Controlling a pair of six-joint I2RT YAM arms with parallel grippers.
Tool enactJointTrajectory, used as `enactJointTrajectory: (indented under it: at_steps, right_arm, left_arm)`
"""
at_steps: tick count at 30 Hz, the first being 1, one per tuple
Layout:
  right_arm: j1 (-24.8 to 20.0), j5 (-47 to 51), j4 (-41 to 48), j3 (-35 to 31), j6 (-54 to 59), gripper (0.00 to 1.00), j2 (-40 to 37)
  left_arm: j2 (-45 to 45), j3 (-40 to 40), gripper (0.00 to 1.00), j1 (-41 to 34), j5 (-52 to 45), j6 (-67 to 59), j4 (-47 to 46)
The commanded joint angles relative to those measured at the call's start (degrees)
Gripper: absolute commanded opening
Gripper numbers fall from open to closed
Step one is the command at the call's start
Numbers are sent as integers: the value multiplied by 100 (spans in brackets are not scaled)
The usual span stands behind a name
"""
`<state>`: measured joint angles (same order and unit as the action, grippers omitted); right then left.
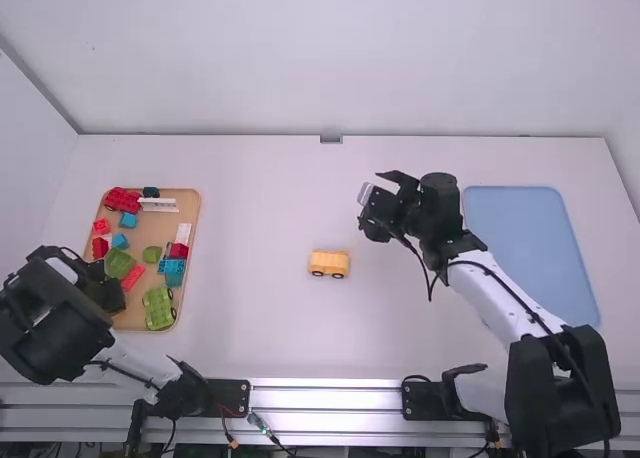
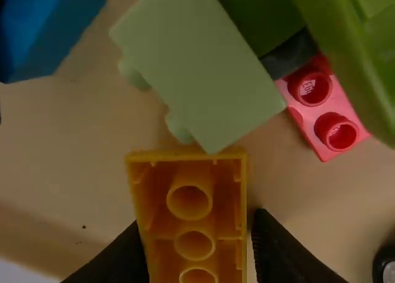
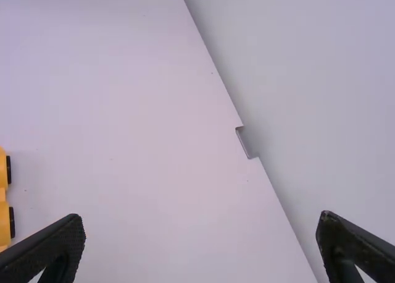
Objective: Assemble lego blocks to make yellow taxi
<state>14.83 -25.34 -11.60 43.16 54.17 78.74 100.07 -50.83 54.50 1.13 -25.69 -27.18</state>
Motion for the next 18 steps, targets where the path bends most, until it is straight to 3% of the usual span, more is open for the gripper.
enactJointTrajectory:
  at_steps: [1, 9, 14, 18]
  right_arm:
    - [22, -31, 4, 184, -31, 99, -42]
    - [28, -87, -24, 184, -31, 99, -42]
    - [20, -345, -273, 184, -619, 99, -42]
    - [20, -356, -472, 184, -990, 99, -42]
  left_arm:
    - [184, 39, 31, -9, 0, 63, -22]
    - [181, -754, 2, -28, -514, 76, -1172]
    - [136, -1580, 2, -68, -1821, 17, -2234]
    - [-120, -1631, 2, -341, -2682, -350, -2013]
